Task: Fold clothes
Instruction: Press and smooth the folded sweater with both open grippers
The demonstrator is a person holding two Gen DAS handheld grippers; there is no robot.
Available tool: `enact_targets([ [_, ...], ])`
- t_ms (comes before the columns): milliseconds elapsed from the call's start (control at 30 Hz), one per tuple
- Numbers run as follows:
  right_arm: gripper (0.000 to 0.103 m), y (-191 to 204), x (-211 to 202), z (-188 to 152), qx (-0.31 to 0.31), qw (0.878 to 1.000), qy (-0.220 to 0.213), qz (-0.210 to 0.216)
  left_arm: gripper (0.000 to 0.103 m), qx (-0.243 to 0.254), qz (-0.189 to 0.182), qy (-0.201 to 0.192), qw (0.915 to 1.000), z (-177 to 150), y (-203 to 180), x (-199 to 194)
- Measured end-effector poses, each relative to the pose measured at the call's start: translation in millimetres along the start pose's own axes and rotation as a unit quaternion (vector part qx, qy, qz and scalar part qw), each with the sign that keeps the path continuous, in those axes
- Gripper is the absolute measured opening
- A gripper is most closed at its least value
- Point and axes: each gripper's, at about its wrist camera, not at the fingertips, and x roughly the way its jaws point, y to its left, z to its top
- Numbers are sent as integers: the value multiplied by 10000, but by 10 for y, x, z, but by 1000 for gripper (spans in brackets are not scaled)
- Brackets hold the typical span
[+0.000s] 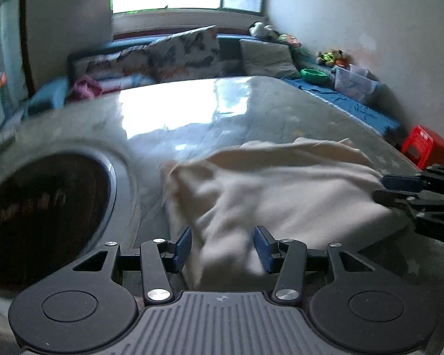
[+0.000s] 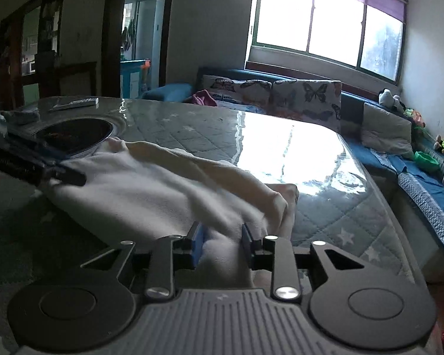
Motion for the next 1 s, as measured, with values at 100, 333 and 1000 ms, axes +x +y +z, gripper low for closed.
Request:
enact_targets([
  [100, 40, -17, 4, -13, 34, 10000, -11, -35, 51, -91, 27, -91, 9999, 13, 26, -71],
  [333, 48, -22, 23, -37, 79, 9999, -26, -121, 50, -387, 166, -275, 9987, 23, 147, -208],
  [1000, 53, -160, 174, 374, 24, 9999, -76, -76, 50, 167, 116, -301, 9993, 358, -174, -39],
])
